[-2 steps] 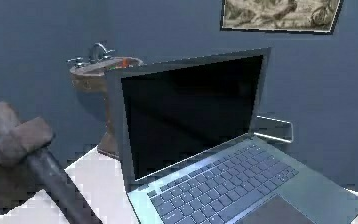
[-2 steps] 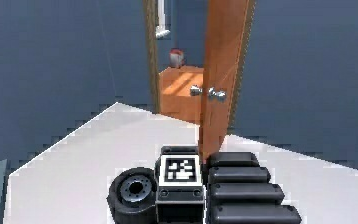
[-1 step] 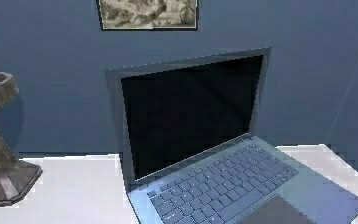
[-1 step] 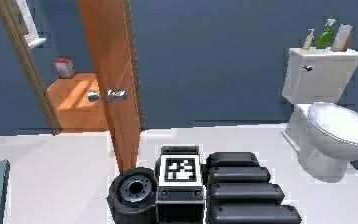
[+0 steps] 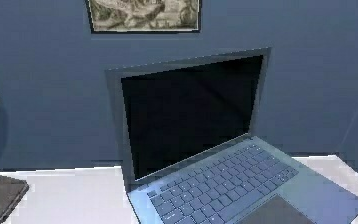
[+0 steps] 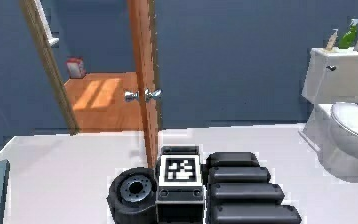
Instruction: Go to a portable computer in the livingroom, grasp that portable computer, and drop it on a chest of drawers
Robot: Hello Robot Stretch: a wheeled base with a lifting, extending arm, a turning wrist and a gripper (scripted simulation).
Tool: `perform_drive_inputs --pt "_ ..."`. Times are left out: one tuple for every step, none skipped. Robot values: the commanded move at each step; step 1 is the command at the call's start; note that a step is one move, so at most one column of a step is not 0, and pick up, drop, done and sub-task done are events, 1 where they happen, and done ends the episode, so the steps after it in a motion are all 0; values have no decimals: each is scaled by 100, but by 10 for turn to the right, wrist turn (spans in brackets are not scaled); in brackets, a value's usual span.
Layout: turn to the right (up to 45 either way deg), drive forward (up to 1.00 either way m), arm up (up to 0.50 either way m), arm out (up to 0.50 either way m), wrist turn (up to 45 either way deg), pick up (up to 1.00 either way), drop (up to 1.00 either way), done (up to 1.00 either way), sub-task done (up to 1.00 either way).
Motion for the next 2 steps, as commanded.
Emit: perform_drive_inputs --pt "450 0 0 0 0 0 0 0 0" --pt "150 0 0 0 0 0 0 0 0"
